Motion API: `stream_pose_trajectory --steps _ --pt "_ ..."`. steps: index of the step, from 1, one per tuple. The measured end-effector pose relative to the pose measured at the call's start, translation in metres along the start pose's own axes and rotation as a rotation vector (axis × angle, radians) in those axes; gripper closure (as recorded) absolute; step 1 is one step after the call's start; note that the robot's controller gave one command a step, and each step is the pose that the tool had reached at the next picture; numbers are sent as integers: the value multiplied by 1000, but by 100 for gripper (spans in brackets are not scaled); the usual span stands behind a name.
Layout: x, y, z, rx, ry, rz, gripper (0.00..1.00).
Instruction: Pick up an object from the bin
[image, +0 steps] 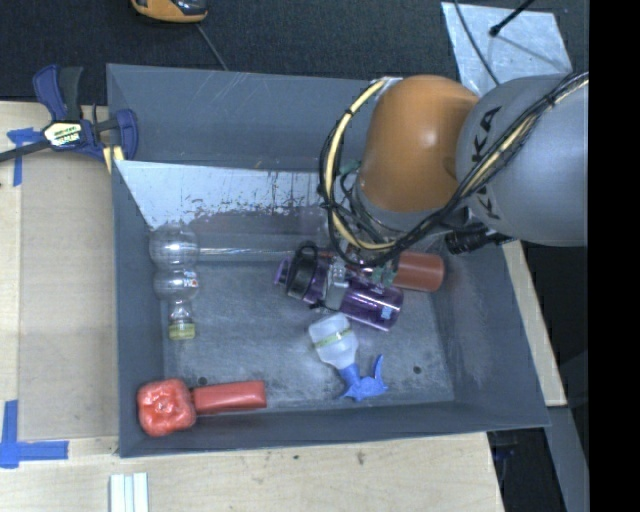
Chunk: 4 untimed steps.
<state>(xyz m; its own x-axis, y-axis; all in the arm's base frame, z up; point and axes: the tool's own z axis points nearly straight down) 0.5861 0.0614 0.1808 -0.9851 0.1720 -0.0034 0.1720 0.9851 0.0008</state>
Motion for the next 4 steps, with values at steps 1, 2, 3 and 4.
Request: stream_pose_trajectory --steps 1,2,3,4 --pt "-18 -13 48 0 -3 -63 0" --pt "-18 -9 81 0 3 37 100" --pt "-18 -9 81 0 3 37 100" --pt "10 6 30 3 9 27 100"
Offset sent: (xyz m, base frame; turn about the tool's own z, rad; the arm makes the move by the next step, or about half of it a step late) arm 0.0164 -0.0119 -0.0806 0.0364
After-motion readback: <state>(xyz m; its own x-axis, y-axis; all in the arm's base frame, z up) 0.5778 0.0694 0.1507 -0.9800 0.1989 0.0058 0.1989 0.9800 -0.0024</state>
